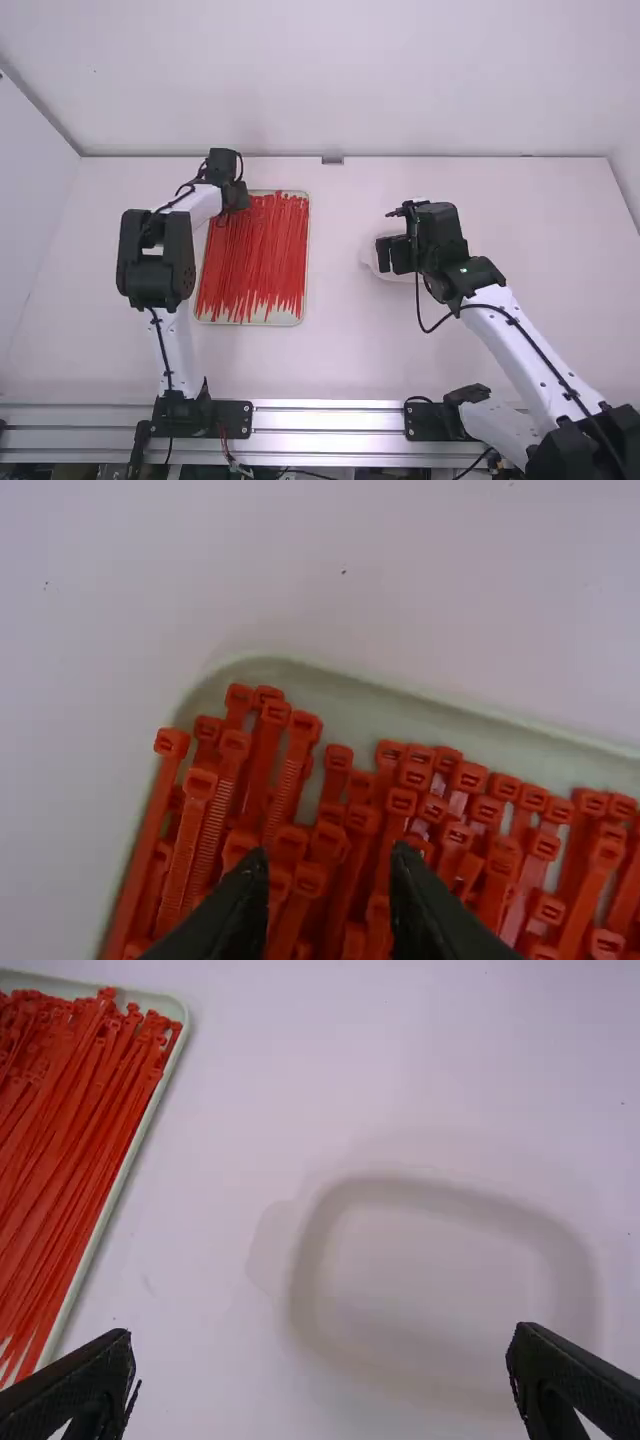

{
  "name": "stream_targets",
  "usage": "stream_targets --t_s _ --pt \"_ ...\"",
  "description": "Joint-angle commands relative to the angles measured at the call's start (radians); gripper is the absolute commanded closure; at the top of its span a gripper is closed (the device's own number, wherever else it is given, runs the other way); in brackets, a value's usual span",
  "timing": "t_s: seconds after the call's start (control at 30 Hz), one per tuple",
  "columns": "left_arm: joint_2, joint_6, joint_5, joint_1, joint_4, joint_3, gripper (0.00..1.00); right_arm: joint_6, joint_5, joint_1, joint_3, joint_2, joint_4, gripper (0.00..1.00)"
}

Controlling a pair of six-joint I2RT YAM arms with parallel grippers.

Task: Fasten the cable tie

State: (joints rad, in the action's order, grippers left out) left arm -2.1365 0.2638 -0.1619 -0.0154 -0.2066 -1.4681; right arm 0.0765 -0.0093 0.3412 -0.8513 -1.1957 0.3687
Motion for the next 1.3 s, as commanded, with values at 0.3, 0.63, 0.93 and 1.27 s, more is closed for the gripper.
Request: stream_targets --t_s 0.3,0.63,0.93,1.27 --pt "-0.009 -0.135 -0.008 -0.015 0.003 -0.023 0.77 0.002 0.003 0.006 0.001 -0.008 -0.009 0.01" --pt "-0.011 -0.150 -0.006 -0.024 -0.003 -0.023 0.82 0.002 0.003 0.006 0.001 -0.008 -0.005 0.01" --pt "-0.011 -0.176 -0.006 -0.024 -0.003 -0.011 0.81 0.002 0.003 0.006 0.001 -0.008 -0.002 0.01" --pt "-0.016 -0.187 -0.011 -0.024 0.005 0.003 0.82 0.002 0.003 0.006 0.001 -0.008 -0.002 0.01"
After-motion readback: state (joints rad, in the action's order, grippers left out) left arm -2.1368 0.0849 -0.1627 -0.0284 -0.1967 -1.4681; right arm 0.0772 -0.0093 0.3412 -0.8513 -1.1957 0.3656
